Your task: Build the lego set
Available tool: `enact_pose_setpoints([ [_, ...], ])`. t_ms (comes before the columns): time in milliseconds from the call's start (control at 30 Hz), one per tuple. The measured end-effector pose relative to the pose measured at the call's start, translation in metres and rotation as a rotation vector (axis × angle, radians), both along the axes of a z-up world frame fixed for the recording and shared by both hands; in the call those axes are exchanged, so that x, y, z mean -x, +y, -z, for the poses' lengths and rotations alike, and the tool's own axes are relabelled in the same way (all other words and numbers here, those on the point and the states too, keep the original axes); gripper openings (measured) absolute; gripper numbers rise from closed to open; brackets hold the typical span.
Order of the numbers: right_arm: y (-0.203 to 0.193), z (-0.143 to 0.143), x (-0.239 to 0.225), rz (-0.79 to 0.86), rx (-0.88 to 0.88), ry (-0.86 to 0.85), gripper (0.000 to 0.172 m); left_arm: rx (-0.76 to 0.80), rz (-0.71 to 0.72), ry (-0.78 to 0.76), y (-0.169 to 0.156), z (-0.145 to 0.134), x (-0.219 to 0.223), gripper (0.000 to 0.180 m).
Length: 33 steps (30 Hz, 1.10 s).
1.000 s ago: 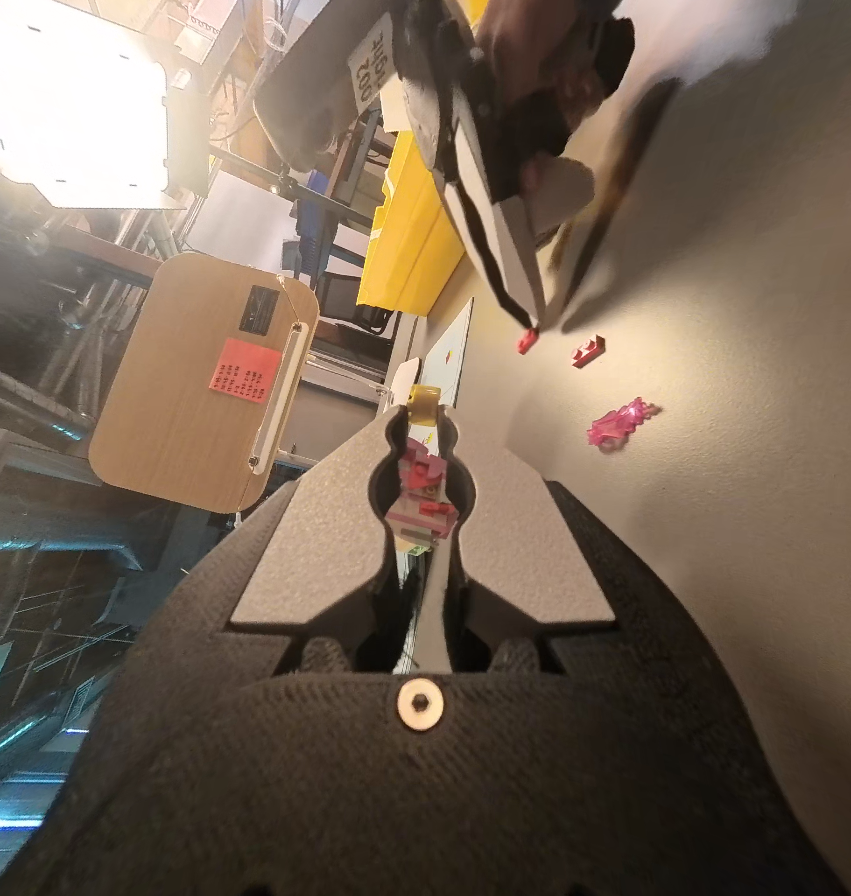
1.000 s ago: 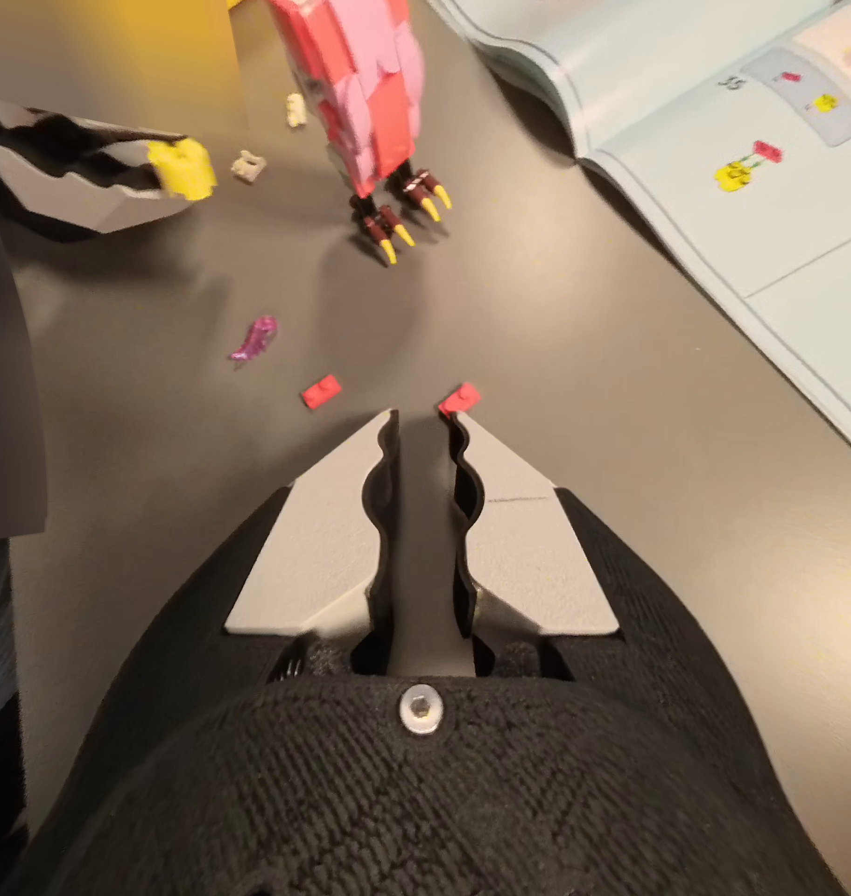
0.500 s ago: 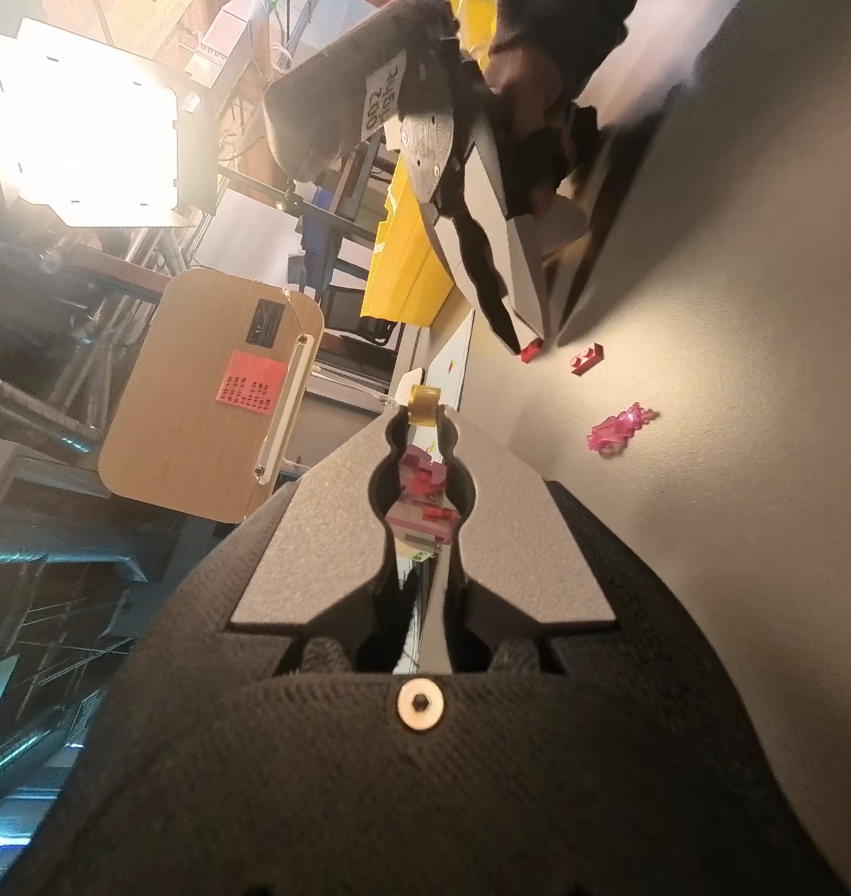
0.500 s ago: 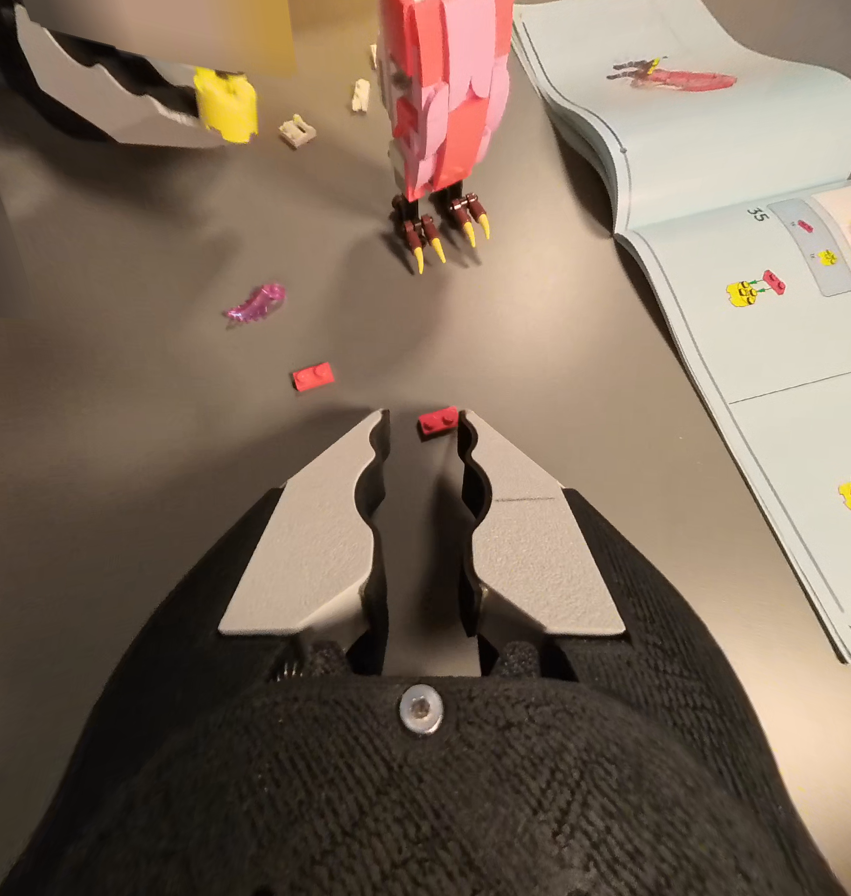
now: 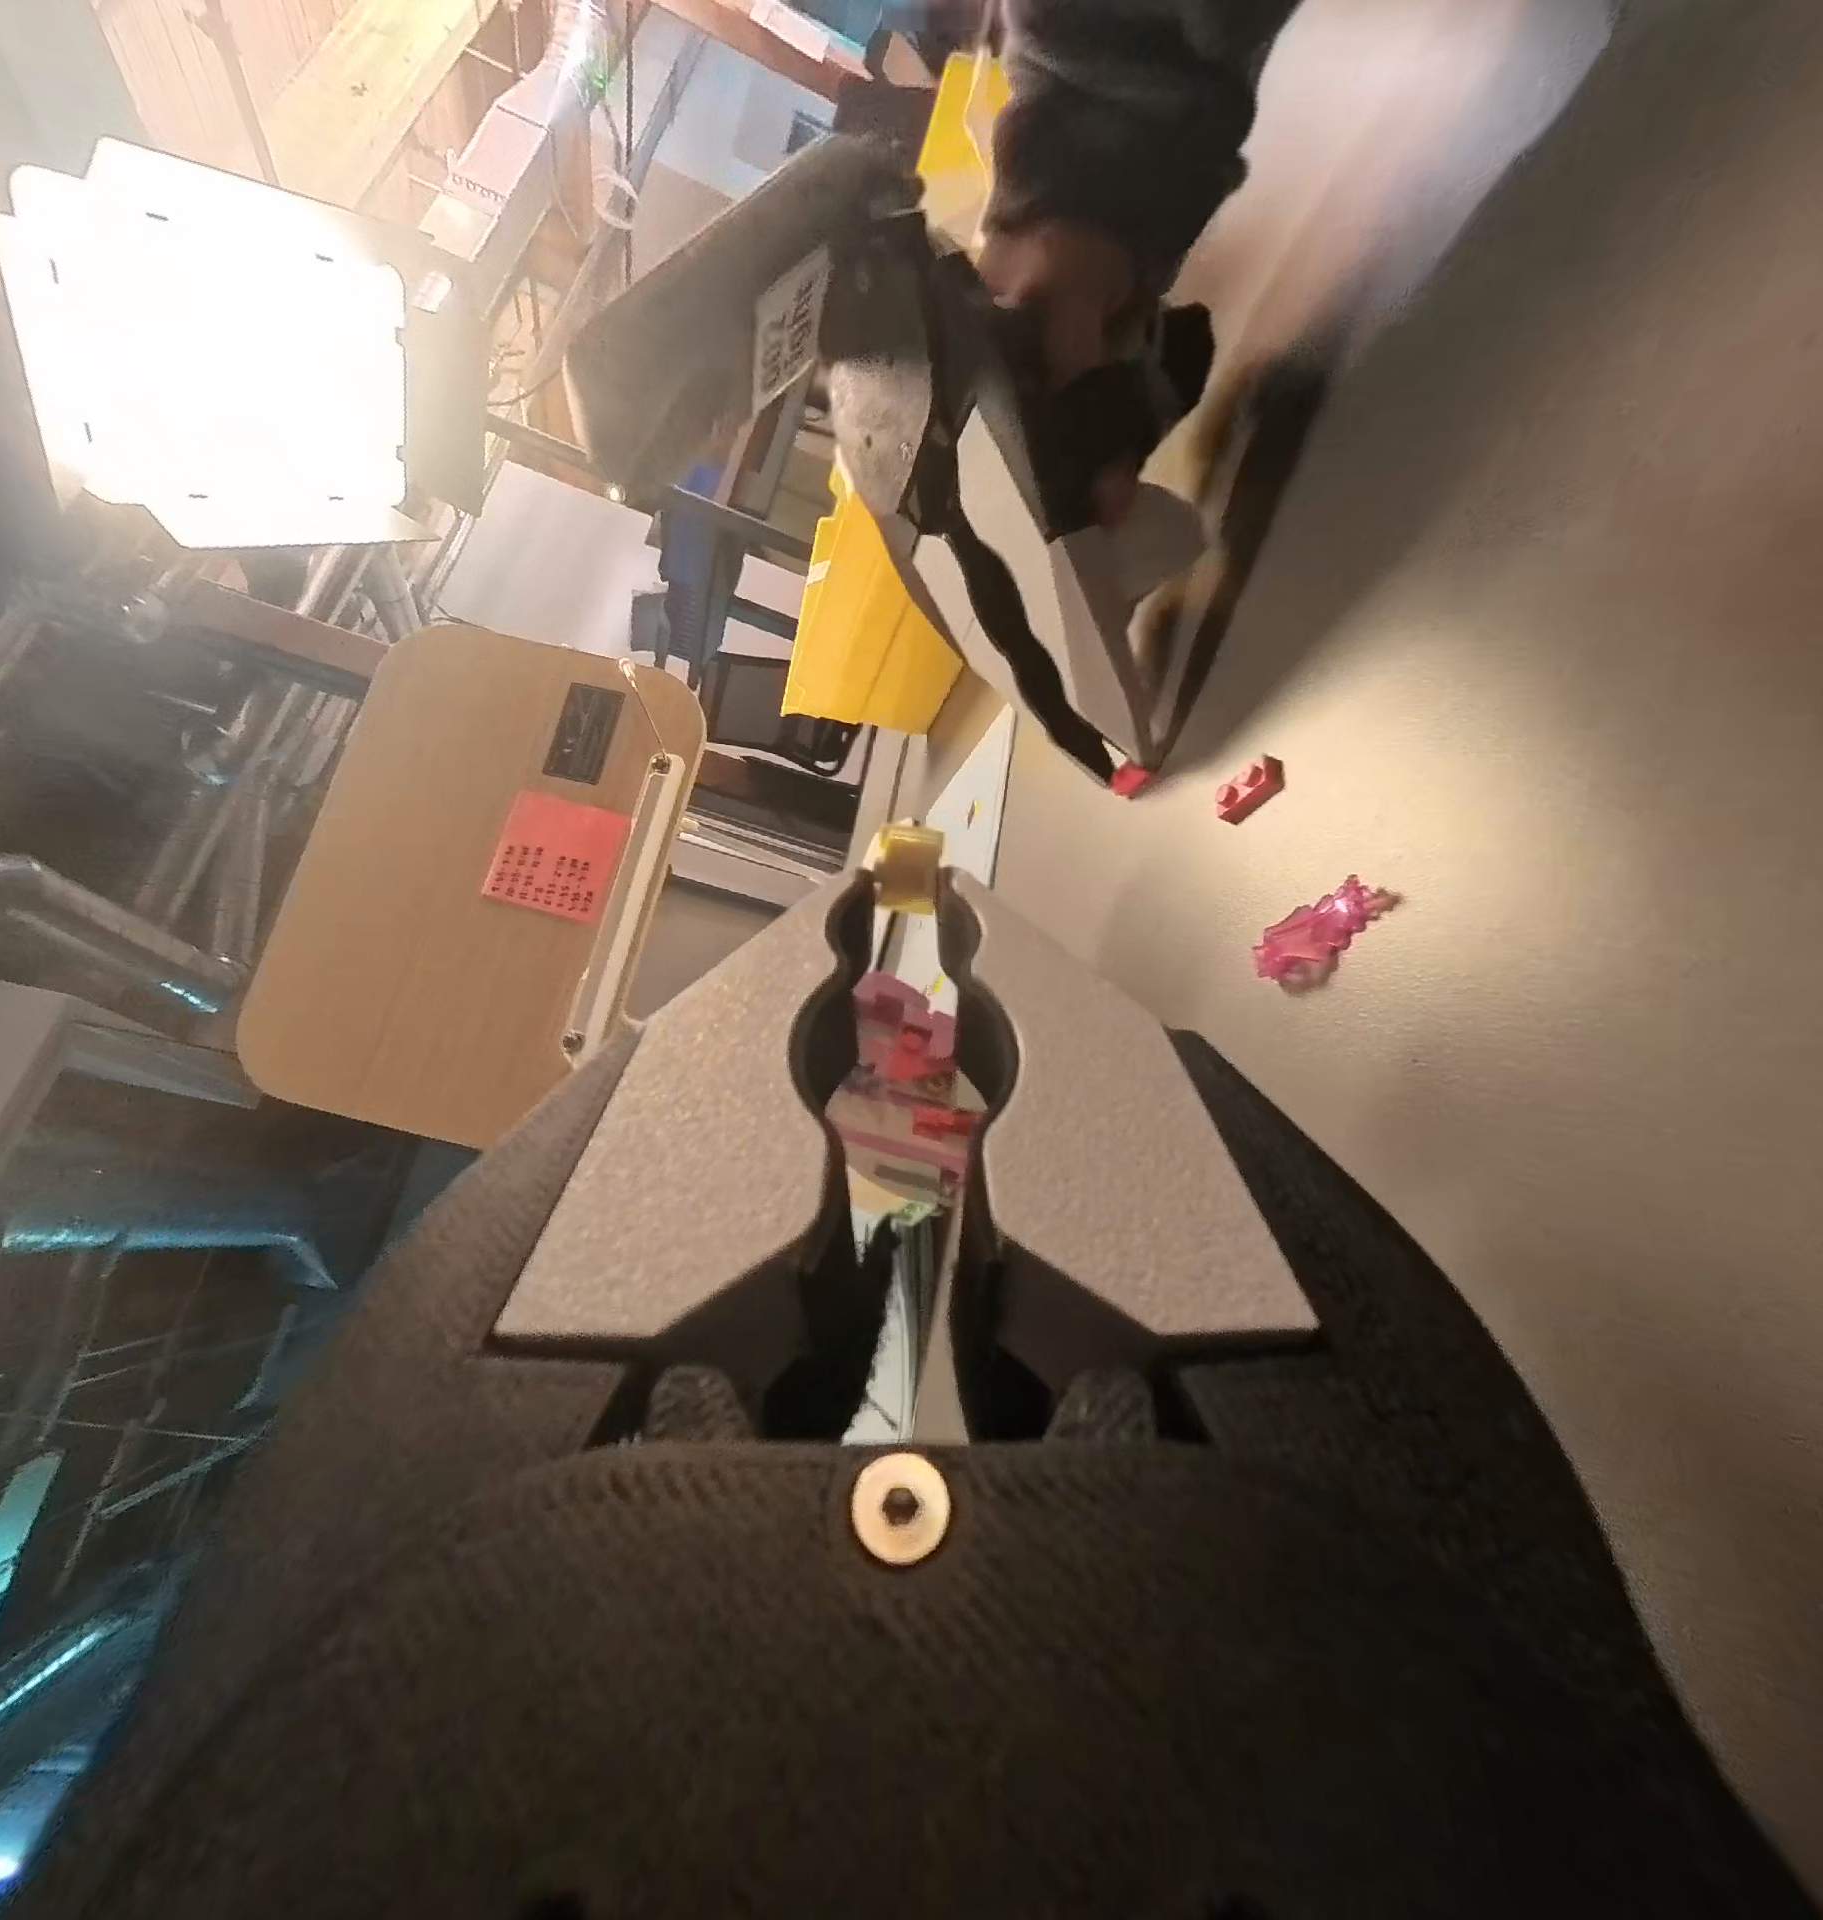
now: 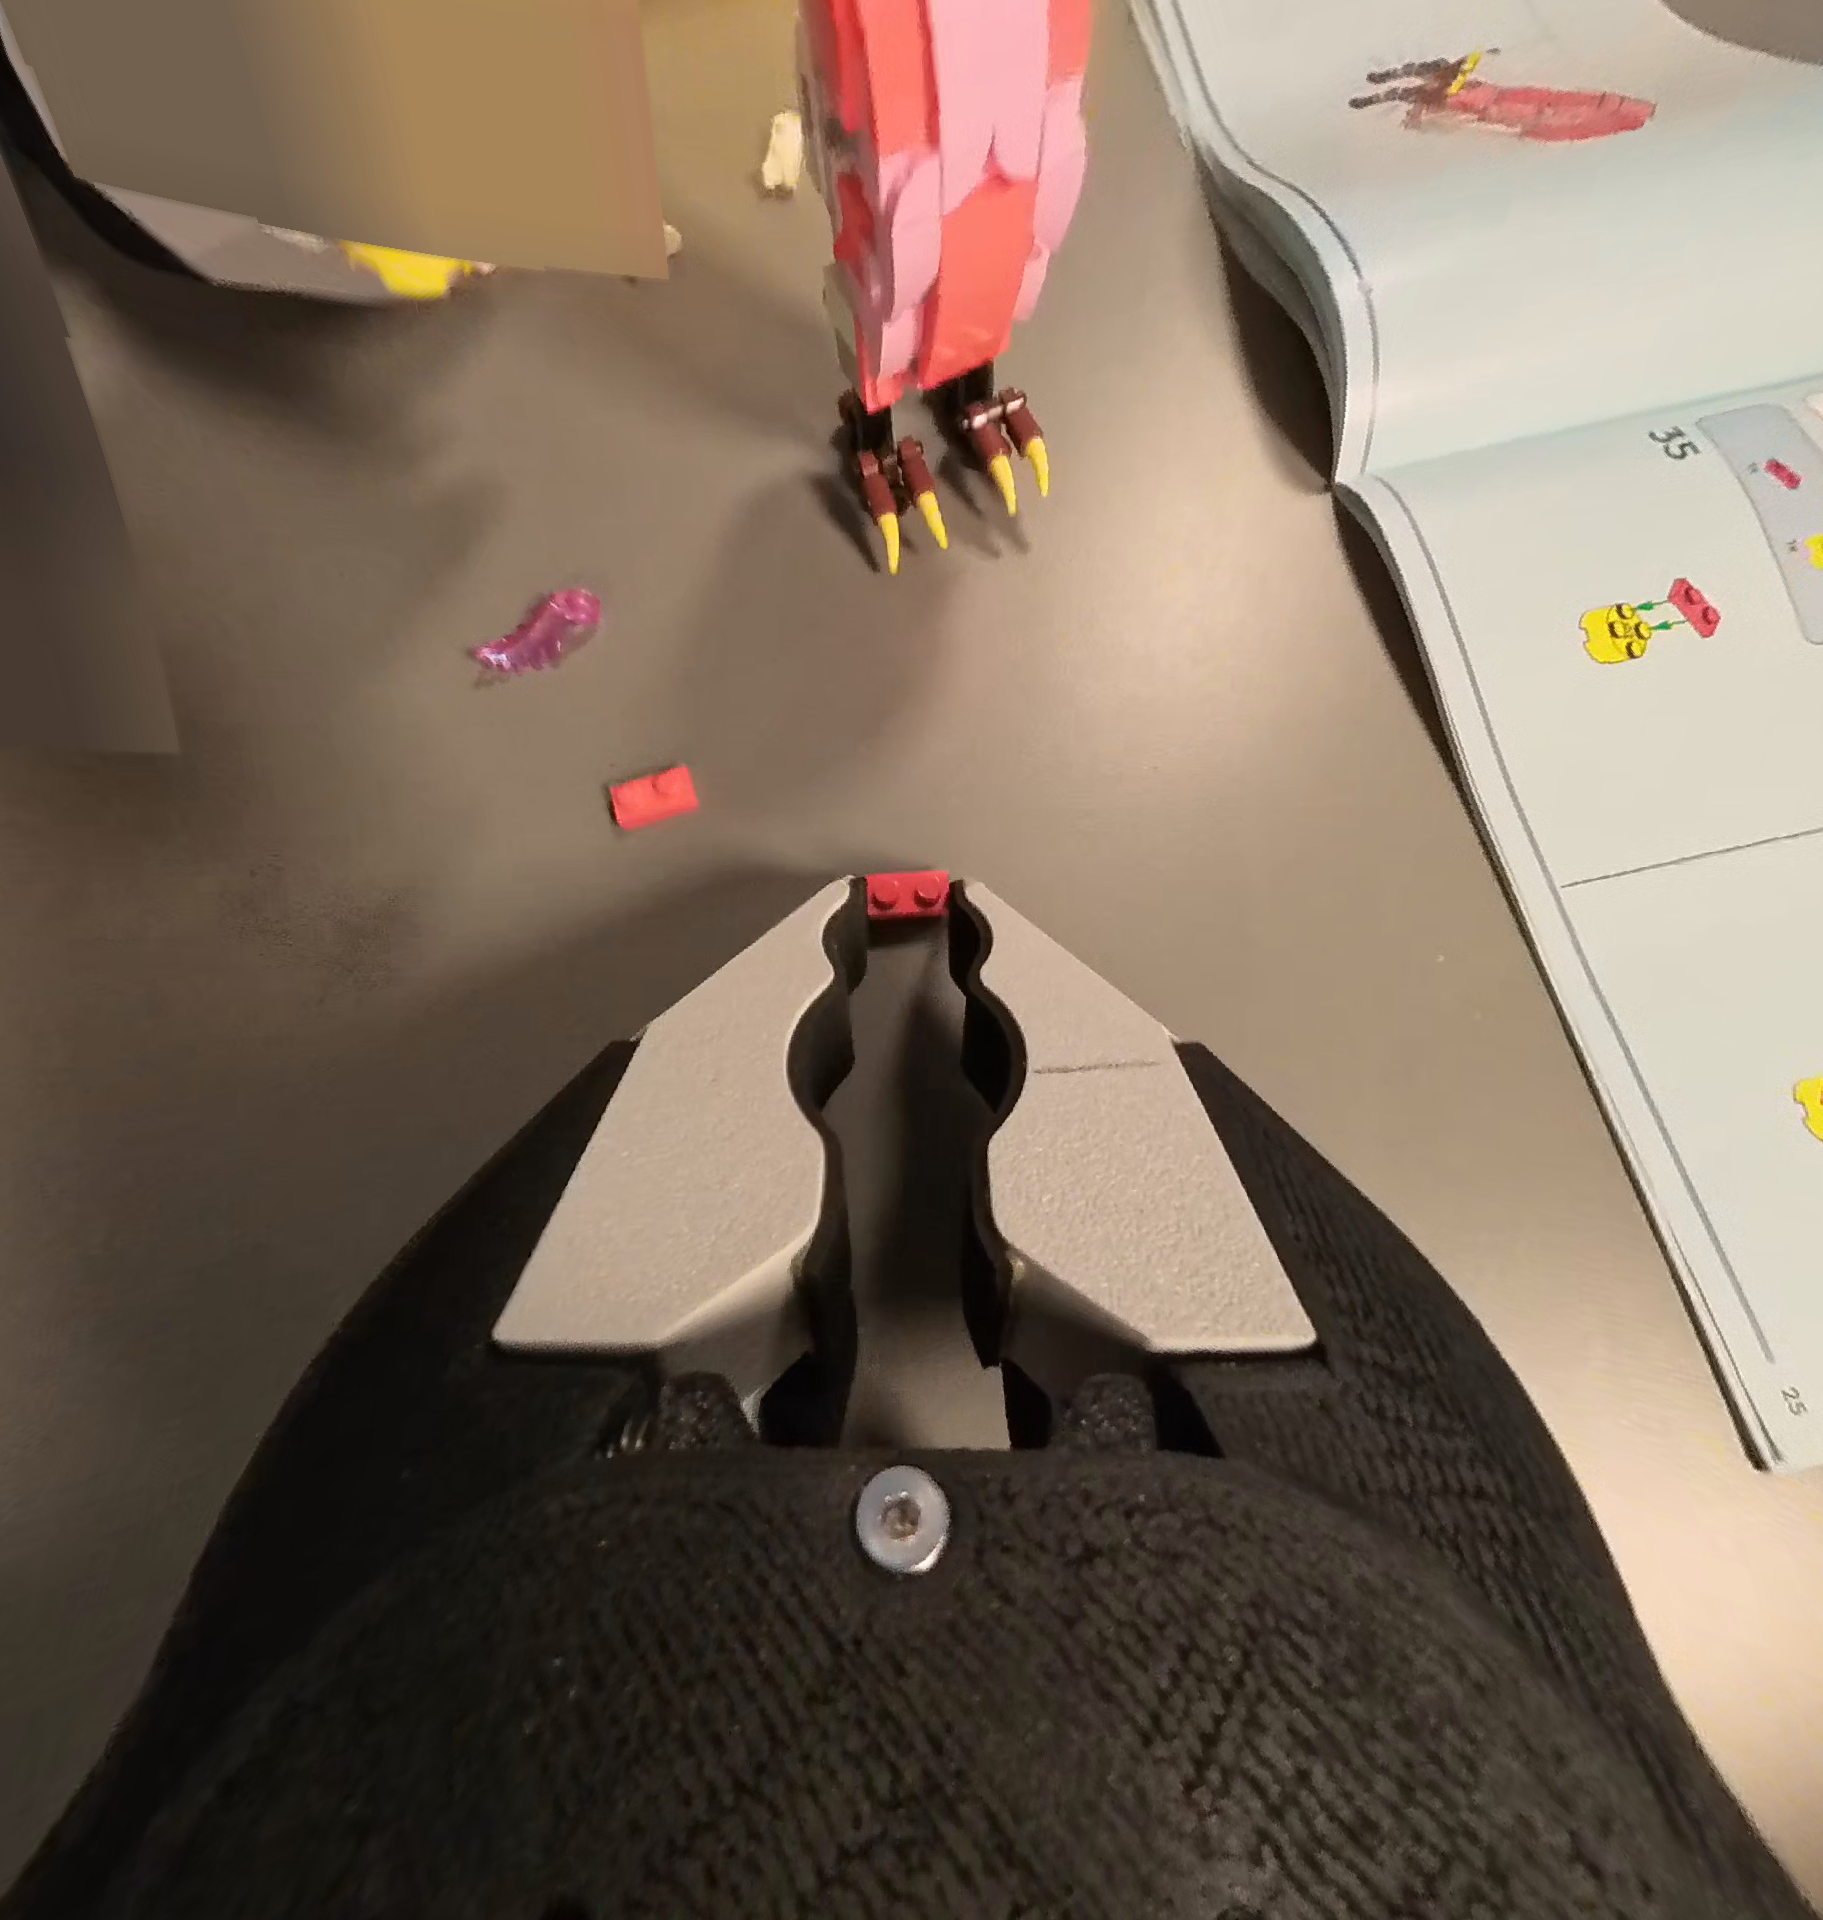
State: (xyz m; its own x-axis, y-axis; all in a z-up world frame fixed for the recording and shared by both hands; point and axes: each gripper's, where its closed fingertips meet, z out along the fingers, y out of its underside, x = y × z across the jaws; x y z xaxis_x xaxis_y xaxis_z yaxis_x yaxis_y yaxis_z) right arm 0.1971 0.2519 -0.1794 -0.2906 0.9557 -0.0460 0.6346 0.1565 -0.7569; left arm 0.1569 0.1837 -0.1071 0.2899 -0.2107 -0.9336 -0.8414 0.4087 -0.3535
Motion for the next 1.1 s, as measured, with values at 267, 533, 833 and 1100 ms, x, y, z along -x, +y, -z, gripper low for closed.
enact_pose_setpoints([
  [267, -0.072, -0.08, 0.031, -0.19, 0.174, 0.203, 0.014, -0.115, 0.034, 0.053, -0.007, -0.01, -0.004, 0.009],
  [533, -0.092, -0.097, 0.038, -0.261, 0.173, 0.178, 0.013, -0.15, 0.044, 0.069, -0.01, -0.012, -0.007, 0.01],
  [833, -0.09, -0.094, 0.036, -0.268, 0.119, 0.034, 0.013, -0.188, 0.041, 0.09, -0.012, -0.014, -0.009, 0.009],
  [1100, -0.093, -0.098, 0.036, -0.301, 0.015, -0.044, 0.014, -0.226, 0.035, 0.081, -0.015, -0.02, -0.009, 0.01],
])
